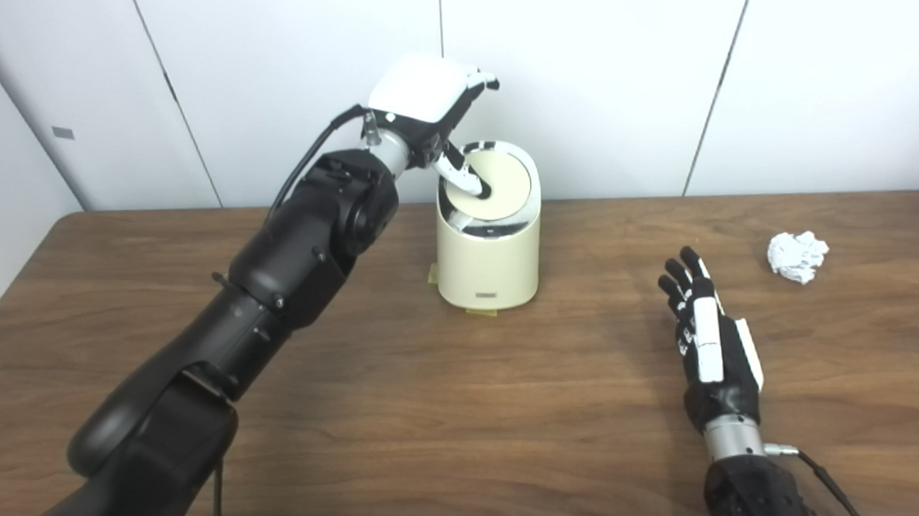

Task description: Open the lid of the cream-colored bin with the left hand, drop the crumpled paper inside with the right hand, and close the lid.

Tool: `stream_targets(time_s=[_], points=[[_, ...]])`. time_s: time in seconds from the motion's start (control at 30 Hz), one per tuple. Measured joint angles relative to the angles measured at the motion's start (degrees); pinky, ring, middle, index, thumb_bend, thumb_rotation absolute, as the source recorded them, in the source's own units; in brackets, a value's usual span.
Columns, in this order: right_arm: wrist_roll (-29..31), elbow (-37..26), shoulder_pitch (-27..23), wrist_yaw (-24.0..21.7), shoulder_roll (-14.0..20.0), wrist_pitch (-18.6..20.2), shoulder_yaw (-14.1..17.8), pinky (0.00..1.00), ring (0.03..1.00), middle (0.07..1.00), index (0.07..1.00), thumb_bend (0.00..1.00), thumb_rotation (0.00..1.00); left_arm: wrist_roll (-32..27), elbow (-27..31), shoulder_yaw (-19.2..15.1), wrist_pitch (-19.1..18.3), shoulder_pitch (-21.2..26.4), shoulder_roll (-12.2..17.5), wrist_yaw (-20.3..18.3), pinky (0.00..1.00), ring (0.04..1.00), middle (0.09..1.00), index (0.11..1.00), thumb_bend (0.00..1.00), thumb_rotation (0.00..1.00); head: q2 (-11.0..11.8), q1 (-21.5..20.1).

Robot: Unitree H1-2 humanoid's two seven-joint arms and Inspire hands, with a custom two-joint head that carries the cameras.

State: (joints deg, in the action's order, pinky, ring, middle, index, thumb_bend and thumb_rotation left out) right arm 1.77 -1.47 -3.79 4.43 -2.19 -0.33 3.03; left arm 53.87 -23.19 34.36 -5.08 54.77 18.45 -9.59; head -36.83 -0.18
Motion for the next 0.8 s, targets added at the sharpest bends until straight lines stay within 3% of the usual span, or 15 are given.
stream_targets(time_s=[0.17,0.3,0.4,0.5,0.6,0.67,0.7,0.8], points=[[-0.1,0.0,-0.1,0.1,0.0,0.0,0.0,1.0,0.931,0.941,0.958,0.61,0.98,0.0,2.0,-0.7,-0.4,-0.5,0.0,-1.4,0.92,0.935,0.928,0.942,0.96,0.11,0.0,0.1],[0.1,0.2,-0.3,0.1,-0.1,0.0,0.3,1.0,0.94,0.948,0.96,0.6,0.96,-3.6,4.3,-5.1,-3.3,-2.3,-1.3,-5.2,0.82,0.885,0.894,0.906,0.91,0.07,0.1,0.0],[0.5,0.3,-0.4,0.0,-0.1,0.0,0.6,1.0,0.943,0.951,0.963,0.58,0.95,-11.4,6.3,-12.9,-8.4,-4.8,-3.6,-8.4,0.76,0.86,0.874,0.868,0.83,0.12,0.3,-0.3],[0.7,0.3,-0.4,0.0,-0.1,0.0,0.7,1.0,0.939,0.949,0.961,0.58,0.95,-22.7,9.3,-23.8,-15.1,-8.5,-7.2,-10.7,0.8,0.865,0.863,0.893,0.76,0.22,0.5,-0.7],[0.7,0.2,-0.4,0.0,-0.2,0.0,0.7,1.0,0.933,0.946,0.95,0.57,0.93,-34.8,13.9,-33.9,-18.0,-13.6,-10.2,-11.7,0.82,0.852,0.863,0.897,0.71,0.25,0.8,-1.0],[0.8,0.2,-0.4,0.1,-0.1,0.0,1.1,0.99,0.926,0.941,0.94,0.57,0.92,-43.0,18.9,-40.0,-19.9,-18.4,-12.8,-11.2,0.84,0.846,0.866,0.9,0.66,0.34,0.7,-0.8],[0.8,0.2,-0.4,0.1,-0.1,0.0,1.4,0.99,0.924,0.942,0.944,0.56,0.92,-45.7,22.2,-42.2,-20.4,-21.1,-14.0,-10.6,0.85,0.857,0.876,0.908,0.63,0.39,0.6,-0.9],[0.8,0.2,-0.2,0.1,0.8,-0.1,2.0,0.99,0.916,0.942,0.949,0.55,0.92,-49.4,26.4,-43.2,-20.1,-29.0,-15.9,-8.2,0.9,0.914,0.925,0.944,0.55,0.63,0.5,-1.0]])
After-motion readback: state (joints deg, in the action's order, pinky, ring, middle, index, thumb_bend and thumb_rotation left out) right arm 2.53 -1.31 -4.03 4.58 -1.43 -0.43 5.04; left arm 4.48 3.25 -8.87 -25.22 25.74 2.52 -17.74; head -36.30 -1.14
